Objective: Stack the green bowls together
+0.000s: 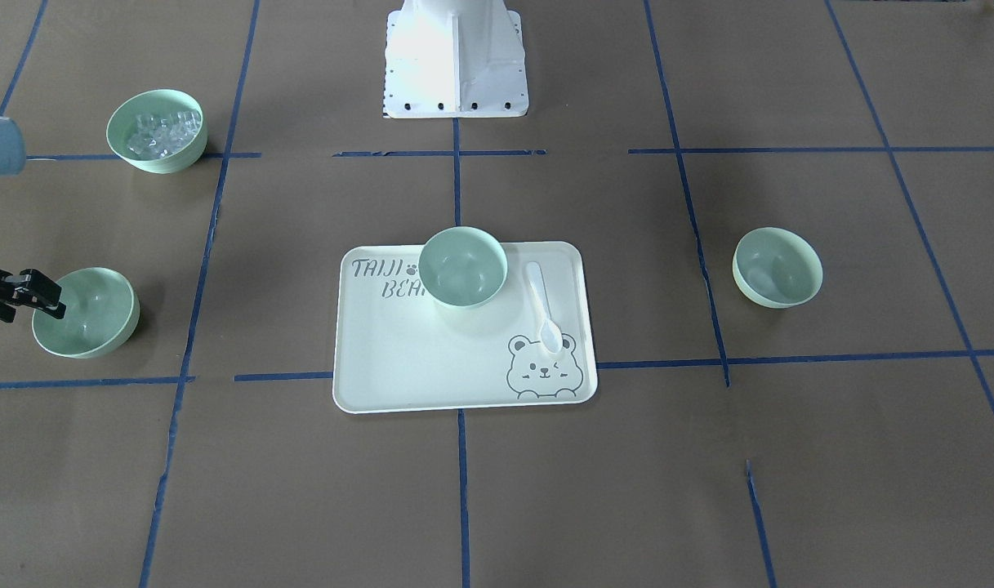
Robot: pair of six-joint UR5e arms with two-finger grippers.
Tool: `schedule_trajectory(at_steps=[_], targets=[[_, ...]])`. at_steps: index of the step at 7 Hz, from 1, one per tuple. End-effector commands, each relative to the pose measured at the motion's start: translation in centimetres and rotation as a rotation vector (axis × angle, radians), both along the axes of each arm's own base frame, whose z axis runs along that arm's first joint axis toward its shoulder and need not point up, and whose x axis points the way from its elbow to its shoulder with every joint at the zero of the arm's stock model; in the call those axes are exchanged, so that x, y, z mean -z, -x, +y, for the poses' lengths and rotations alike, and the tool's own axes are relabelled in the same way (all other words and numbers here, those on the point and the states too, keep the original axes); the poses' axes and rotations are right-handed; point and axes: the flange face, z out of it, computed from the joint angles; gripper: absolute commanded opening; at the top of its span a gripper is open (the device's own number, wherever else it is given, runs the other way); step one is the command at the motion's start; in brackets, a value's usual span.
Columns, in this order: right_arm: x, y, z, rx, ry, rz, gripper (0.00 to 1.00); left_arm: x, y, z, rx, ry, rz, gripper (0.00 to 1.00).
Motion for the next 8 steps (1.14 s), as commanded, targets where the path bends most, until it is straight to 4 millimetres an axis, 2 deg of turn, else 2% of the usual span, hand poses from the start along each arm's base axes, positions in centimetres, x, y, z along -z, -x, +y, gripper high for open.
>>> schedule_trajectory(at_steps=[1, 2, 3, 4, 5, 7, 8], targets=[[1.0, 0.5, -0.4, 0.009, -0.004, -0.017, 0.0, 0.0, 0.0, 0.0, -0.001, -0.002, -0.002, 1.0], [2.4, 0.8, -0.5, 0.027, -0.003, -0.058, 0.0, 0.0, 0.0, 0.0, -0.001, -0.002, -0.002, 1.0], [5.6, 1.0, 0.0, 0.053, -0.003, -0.136, 0.0, 0.1, 0.0, 0.0, -0.001, -0.004, -0.002, 1.0], [10.0, 1.3, -0.2, -0.014, 0.052, -0.195, 0.0, 0.2, 0.0, 0.0, -0.002, -0.009, -0.002, 1.0], [15.8, 3.6, -0.9, -0.08, 0.112, -0.254, 0.0, 0.2, 0.0, 0.0, -0.006, -0.015, -0.002, 1.0], [27.2, 13.3, -0.6, -0.132, 0.228, -0.341, 0.0, -0.1, 0.0, 0.2, -0.007, -0.03, -0.001, 1.0], [31.1, 18.6, 1.1, -0.177, 0.261, -0.35, 0.0, 0.0, 0.0, 0.2, -0.008, -0.036, 0.006, 1.0]])
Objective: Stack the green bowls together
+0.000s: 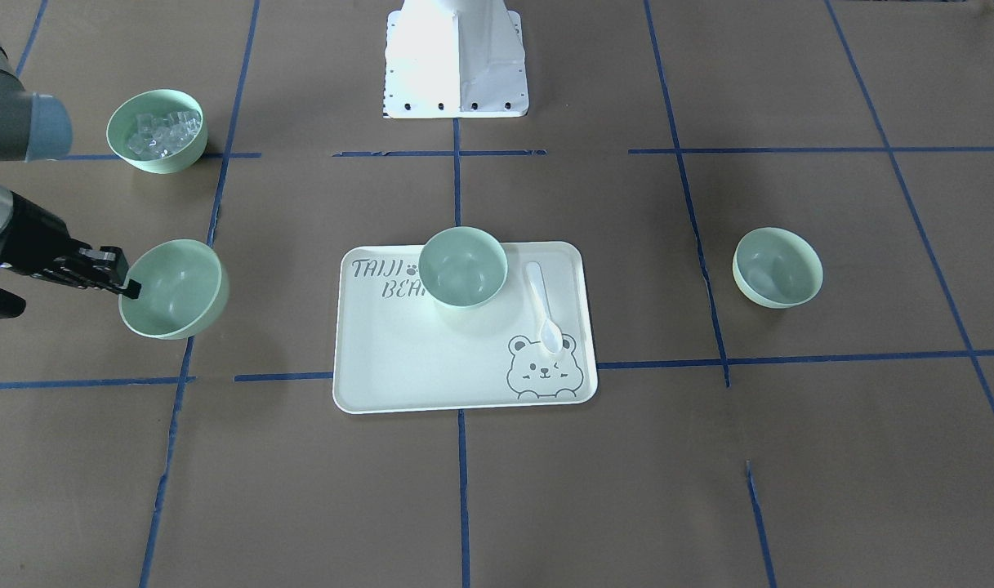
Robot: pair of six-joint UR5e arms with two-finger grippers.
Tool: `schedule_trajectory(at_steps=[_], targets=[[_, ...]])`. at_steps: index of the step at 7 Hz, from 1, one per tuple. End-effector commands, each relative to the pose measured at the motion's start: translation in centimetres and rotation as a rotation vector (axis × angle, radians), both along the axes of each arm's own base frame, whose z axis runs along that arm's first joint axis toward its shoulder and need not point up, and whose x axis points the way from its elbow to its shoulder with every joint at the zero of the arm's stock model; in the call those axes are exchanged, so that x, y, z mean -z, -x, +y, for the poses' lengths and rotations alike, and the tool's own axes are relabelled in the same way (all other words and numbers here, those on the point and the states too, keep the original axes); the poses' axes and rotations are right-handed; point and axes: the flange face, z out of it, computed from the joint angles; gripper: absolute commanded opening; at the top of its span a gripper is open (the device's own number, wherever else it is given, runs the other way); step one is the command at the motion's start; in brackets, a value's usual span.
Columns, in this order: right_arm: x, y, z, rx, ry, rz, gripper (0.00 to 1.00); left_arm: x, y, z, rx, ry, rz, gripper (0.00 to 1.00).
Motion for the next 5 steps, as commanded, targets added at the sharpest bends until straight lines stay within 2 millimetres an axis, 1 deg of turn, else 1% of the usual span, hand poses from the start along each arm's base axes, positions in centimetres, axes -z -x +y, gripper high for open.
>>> schedule_trajectory(at_steps=[1, 2, 3, 4, 5], targets=[[9.2, 10.7, 3.8, -0.079, 0.083, -0.046, 0.0, 0.6, -0.2, 0.0, -0.006, -0.022, 0.034, 1.0], [10.9, 13.8, 5.7, -0.087, 0.111, -0.054, 0.0, 1.2, -0.2, -0.2, -0.006, -0.08, 0.035, 1.0], [11.5, 16.4, 7.2, -0.117, 0.112, -0.041, 0.0, 1.6, -0.4, -0.3, -0.01, -0.125, 0.036, 1.0], [13.1, 18.0, 7.8, -0.126, 0.118, -0.005, 0.0, 1.4, -0.4, -0.2, -0.008, -0.12, 0.036, 1.0], [14.6, 18.9, 7.6, -0.139, 0.136, 0.057, 0.0, 1.4, -0.4, -0.2, -0.008, -0.121, 0.037, 1.0]])
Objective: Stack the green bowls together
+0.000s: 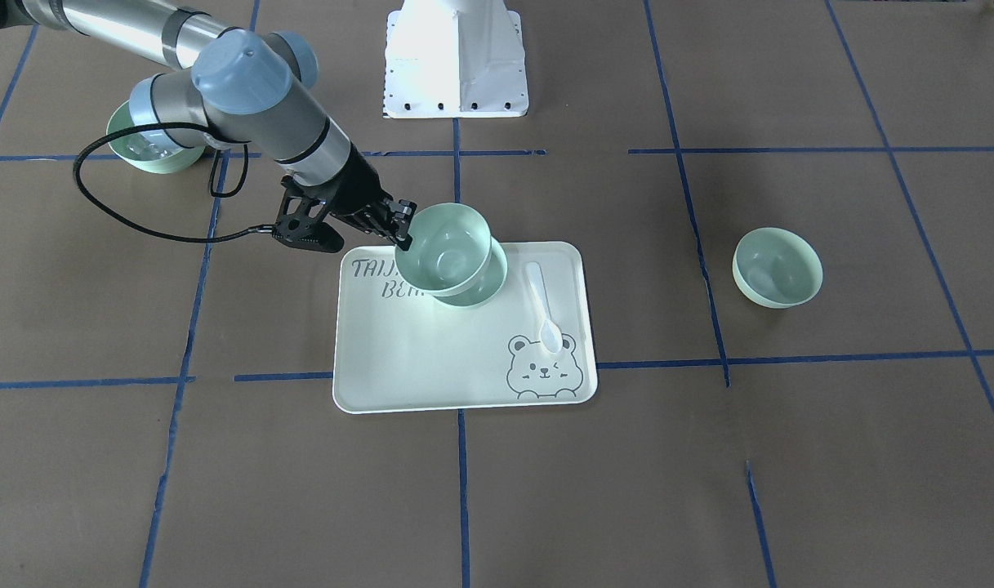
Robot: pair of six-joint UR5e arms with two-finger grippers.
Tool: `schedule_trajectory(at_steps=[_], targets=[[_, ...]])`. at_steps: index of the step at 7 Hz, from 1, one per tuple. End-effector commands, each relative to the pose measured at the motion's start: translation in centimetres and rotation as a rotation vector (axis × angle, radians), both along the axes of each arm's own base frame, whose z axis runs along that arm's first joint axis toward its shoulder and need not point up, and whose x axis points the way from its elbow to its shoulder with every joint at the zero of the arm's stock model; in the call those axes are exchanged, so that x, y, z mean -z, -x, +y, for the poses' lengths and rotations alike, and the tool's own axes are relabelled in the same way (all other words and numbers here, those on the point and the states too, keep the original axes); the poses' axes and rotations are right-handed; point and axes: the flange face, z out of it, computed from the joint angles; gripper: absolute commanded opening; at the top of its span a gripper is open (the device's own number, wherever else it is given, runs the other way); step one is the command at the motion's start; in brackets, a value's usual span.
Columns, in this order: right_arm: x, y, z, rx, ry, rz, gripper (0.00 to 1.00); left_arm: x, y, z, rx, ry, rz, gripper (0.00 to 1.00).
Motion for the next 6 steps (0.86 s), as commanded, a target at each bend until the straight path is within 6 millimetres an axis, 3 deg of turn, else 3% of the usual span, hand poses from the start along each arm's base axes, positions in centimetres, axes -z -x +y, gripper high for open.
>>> schedule_trajectory(at_steps=[1, 6], targets=[[1.5, 1.9, 0.6, -0.01, 0.023, 0.078, 0.0, 0.0, -0.1, 0.0, 0.001, -0.004, 0.001, 1.0], [0.6, 3.2, 1.3, -0.005, 0.021, 0.102, 0.0, -0.1, -0.2, 0.0, -0.002, -0.003, 0.001, 1.0]])
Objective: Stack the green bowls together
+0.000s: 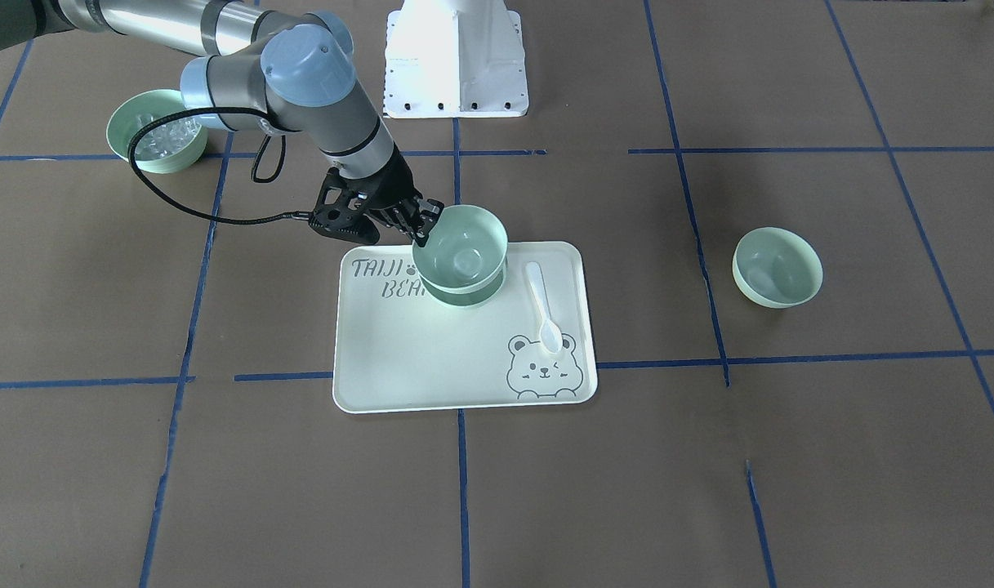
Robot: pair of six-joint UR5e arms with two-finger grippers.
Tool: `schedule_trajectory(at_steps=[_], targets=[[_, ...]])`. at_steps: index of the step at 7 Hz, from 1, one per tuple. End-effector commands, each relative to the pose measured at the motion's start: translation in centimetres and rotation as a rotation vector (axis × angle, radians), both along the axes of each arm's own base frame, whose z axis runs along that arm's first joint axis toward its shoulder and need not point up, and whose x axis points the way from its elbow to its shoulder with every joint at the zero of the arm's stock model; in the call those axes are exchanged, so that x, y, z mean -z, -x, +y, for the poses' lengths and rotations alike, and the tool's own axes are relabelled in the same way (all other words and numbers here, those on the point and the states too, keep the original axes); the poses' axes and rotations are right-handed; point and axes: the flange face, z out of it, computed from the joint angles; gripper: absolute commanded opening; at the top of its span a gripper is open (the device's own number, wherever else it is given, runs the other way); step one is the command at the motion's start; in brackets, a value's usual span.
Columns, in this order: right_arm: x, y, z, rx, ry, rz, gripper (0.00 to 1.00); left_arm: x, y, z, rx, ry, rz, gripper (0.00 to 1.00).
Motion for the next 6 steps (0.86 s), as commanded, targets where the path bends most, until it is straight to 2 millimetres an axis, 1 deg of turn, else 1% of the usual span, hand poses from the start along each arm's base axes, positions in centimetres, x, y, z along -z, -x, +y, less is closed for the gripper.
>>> schedule_trajectory(at_steps=[1, 3, 4, 5, 6], targets=[[-0.53, 0.42, -0.24, -0.005, 0.004, 0.013, 0.0, -0.07, -0.05, 0.0, -0.002, 0.002, 0.0, 1.0], [-0.53, 0.53, -0.38, -0.01, 0.002, 0.016, 0.0, -0.28, -0.05, 0.04, -0.003, 0.003, -0.001, 1.0], [-0.72, 0.96, -0.53, -0.011, 0.007, 0.023, 0.94, -0.28, -0.05, 0.04, -0.003, 0.003, -0.001, 1.0], [-0.25, 1.14, -0.83, -0.021, 0.008, 0.022, 1.0, -0.51, -0.07, 0.11, -0.002, 0.012, 0.003, 1.0], [0.21, 1.09, -0.92, -0.021, 0.001, 0.014, 1.0, -0.6, -0.85, 0.08, -0.019, 0.017, 0.017, 1.0]])
